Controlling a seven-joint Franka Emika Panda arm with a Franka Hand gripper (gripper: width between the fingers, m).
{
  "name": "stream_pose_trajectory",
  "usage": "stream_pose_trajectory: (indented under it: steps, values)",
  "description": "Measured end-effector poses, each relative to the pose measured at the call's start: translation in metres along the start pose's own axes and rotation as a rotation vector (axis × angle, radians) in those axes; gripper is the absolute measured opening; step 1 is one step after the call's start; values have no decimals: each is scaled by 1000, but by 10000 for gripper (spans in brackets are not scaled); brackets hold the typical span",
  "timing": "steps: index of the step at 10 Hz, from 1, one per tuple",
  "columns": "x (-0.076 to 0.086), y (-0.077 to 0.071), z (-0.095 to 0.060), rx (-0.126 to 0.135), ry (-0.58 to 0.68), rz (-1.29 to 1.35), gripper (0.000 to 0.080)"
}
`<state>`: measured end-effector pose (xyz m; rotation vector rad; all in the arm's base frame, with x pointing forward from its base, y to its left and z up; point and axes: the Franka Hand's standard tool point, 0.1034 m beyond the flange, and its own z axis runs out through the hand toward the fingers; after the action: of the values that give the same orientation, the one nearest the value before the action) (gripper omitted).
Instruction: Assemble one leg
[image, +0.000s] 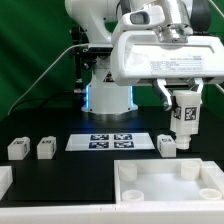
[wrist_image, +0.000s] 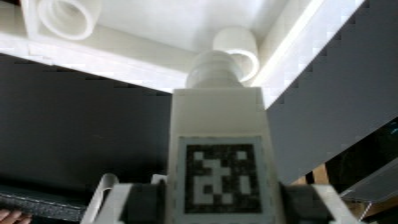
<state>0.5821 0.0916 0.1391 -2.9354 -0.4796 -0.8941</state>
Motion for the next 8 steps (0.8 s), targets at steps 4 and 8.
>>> stream_pose_trajectory:
  steps: [4, 8]
  values:
    - [11, 4, 41, 37, -82, 24, 293]
    - [9, -11, 53, 53, -87, 16, 293]
